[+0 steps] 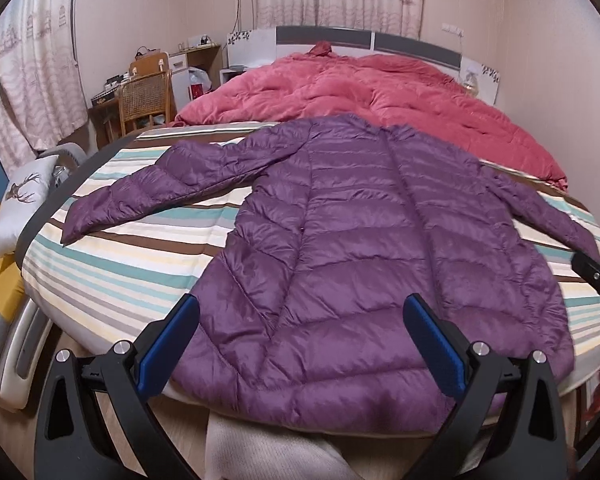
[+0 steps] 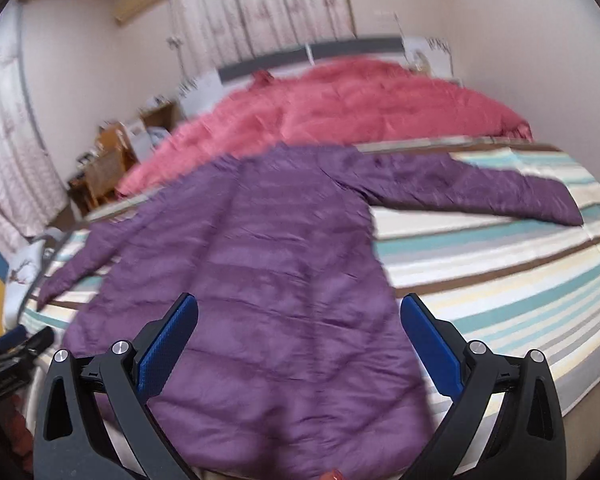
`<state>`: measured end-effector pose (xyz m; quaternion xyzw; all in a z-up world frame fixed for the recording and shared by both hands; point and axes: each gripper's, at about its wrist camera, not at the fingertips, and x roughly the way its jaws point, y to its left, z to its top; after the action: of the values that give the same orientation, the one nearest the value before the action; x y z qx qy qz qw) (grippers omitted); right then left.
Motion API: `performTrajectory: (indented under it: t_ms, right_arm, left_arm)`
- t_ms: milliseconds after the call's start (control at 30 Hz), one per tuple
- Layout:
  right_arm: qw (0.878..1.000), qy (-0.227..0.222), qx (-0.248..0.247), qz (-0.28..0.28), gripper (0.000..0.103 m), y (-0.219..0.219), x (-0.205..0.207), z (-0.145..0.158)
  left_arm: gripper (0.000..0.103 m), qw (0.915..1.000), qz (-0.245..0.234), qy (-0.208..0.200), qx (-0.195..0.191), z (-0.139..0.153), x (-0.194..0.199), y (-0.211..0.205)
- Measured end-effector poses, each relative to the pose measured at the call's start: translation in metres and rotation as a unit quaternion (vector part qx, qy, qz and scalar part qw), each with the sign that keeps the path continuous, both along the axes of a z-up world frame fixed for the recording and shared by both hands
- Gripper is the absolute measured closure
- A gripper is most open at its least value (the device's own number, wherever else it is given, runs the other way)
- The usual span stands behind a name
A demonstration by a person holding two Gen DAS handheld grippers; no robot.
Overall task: Fold large clothes
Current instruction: 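Grasp the jacket sleeve cuff with the right gripper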
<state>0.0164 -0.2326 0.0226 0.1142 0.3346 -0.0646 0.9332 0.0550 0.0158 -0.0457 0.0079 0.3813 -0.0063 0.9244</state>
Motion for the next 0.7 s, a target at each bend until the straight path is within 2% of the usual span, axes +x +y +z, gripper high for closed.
performTrajectory:
  t_ms: [100, 167, 333, 400, 467, 533, 567, 700]
  right_arm:
    - [0.999, 0.028, -0.015, -0.041, 0.003, -0.034, 0.014, -0.014]
    - [0.997, 0.035, -0.014, -0.067, 0.003, -0.060, 0.022, -0.021]
    - [0.990, 0.049, 0.016, -0.128, 0.003, -0.128, 0.039, -0.034]
    - [0.986, 0.045, 0.047, -0.153, 0.003, -0.158, 0.043, -0.039]
    - [0.980, 0.039, 0.062, -0.187, 0.004, -0.188, 0.047, -0.043]
    - [0.973, 0.034, 0.086, -0.209, 0.017, -0.212, 0.051, -0.048]
    - [0.971, 0.032, 0.097, -0.217, 0.020, -0.220, 0.052, -0.050]
    - [0.942, 0.011, 0.179, -0.282, 0.037, -0.272, 0.051, -0.066]
  left_arm:
    - [0.002, 0.9998, 0.001, -0.012, 0.013, -0.006, 0.014, 0.001]
    - [0.002, 0.9999, -0.002, -0.011, 0.005, -0.010, 0.028, 0.005]
    - [0.002, 0.9978, 0.000, -0.003, -0.066, -0.015, 0.064, 0.025]
    - [0.002, 0.9979, 0.014, -0.007, -0.062, -0.016, 0.078, 0.029]
    - [0.002, 0.9988, 0.023, -0.013, -0.041, -0.016, 0.090, 0.029]
    - [0.002, 0.9990, 0.036, -0.016, -0.022, -0.018, 0.101, 0.030]
    - [0.002, 0.9988, 0.044, -0.019, -0.015, -0.019, 0.106, 0.032]
    - [0.002, 0.9975, 0.069, -0.016, -0.004, -0.027, 0.124, 0.040]
